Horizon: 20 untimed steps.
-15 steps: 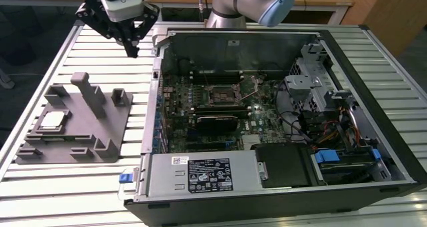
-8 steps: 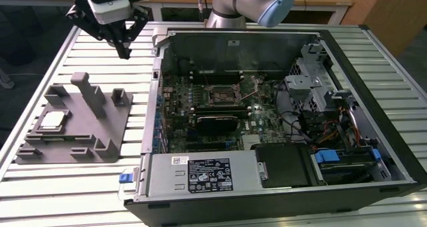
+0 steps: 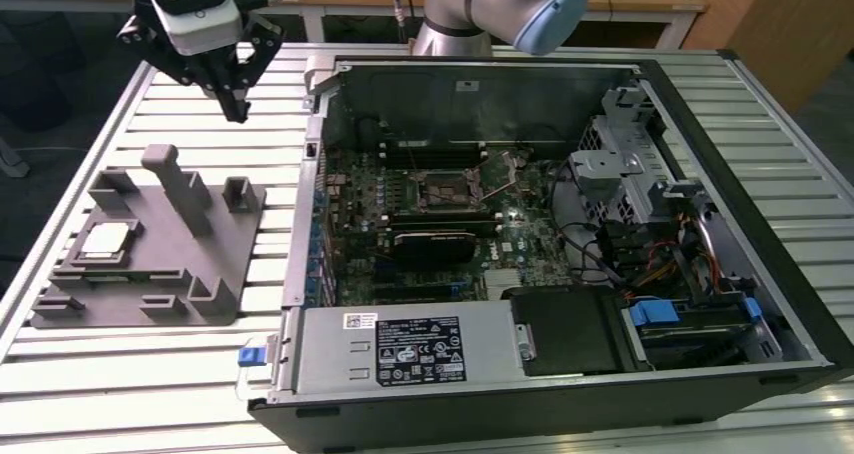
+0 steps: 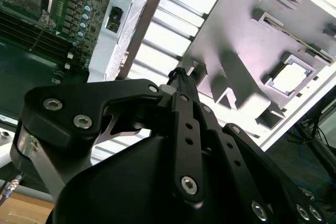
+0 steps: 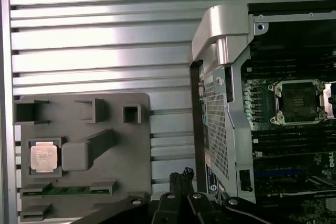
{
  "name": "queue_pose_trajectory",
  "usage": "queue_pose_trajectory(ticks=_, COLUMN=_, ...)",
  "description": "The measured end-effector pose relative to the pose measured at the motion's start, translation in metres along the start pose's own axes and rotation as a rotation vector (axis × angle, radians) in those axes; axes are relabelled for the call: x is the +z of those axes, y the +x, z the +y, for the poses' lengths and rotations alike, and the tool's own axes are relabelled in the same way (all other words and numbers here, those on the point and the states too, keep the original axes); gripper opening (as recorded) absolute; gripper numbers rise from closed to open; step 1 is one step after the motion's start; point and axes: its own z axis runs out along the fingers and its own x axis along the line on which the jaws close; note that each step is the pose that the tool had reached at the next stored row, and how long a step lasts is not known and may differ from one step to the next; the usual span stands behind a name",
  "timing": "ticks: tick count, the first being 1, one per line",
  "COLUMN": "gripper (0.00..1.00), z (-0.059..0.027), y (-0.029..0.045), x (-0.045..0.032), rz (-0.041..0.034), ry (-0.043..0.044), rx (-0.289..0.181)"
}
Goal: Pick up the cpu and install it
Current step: 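Reach for the cpu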
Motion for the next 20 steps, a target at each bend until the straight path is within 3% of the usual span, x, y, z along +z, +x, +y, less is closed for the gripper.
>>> queue_pose_trajectory(ticks=20, gripper=0.11, z=-0.0030, y=0.0321, x=0.0117, rz=0.0000, ry=-0.0001, rx=0.000)
